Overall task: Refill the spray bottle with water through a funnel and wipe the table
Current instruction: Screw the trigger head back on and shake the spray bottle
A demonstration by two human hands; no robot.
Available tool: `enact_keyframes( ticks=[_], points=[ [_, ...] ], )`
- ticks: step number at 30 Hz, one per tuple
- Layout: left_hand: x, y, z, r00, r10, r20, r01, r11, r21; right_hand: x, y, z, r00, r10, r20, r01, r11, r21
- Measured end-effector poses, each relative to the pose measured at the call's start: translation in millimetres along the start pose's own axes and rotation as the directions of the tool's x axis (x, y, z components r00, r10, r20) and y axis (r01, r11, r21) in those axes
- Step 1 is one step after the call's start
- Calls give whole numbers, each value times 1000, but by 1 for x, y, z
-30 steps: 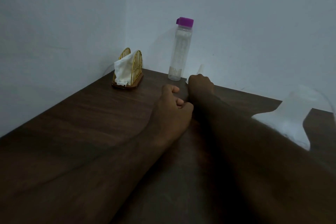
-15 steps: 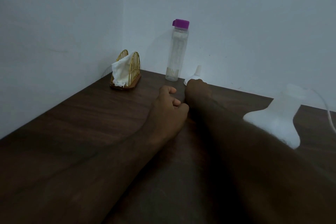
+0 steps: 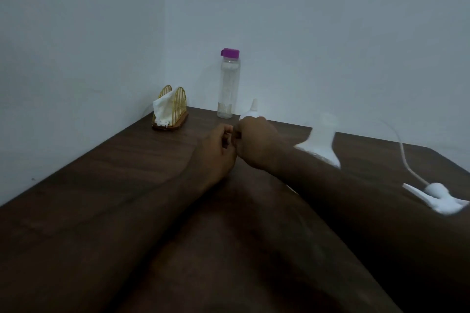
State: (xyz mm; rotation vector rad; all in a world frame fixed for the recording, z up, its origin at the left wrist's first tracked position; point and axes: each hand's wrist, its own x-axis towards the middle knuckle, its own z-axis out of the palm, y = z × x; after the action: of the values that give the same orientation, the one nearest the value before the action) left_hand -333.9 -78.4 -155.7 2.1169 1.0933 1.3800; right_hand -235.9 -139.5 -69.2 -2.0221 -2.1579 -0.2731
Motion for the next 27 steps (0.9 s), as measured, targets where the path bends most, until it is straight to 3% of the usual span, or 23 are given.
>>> enact_keyframes(
  ticks=[3, 6, 9, 11, 14, 17, 21, 24, 27],
  points=[
    [-24, 36, -1, 968, 251, 8, -251, 968, 21, -33, 18, -14, 989, -104, -105, 118, 983, 141],
    [-47, 67, 10, 945, 324, 51, -323, 946, -32, -82, 49, -28, 950, -102, -294, 191, 938, 290],
    [-61, 96, 35, 933, 344, 107, -334, 937, -100, -122, 100, -35, 859, 83, -506, 121, 926, 357],
    [-69, 115, 55, 918, 378, 117, -359, 920, -156, -136, 142, -31, 804, 281, -524, -18, 893, 451],
    [-71, 139, 86, 915, 379, 140, -347, 915, -205, -147, 201, -9, 781, 490, -387, -326, 849, 415],
    [-66, 156, 112, 928, 349, 133, -311, 919, -243, -151, 246, 15, 796, 559, -234, -481, 818, 315],
    [-64, 158, 130, 935, 328, 135, -281, 918, -279, -152, 286, 16, 833, 553, -32, -546, 829, 126],
    [-63, 150, 129, 938, 302, 170, -243, 922, -300, -156, 303, 10, 842, 509, 177, -503, 861, -80],
    [-61, 149, 123, 946, 280, 165, -213, 917, -337, -163, 311, 6, 830, 489, 270, -486, 870, -80]
  ],
)
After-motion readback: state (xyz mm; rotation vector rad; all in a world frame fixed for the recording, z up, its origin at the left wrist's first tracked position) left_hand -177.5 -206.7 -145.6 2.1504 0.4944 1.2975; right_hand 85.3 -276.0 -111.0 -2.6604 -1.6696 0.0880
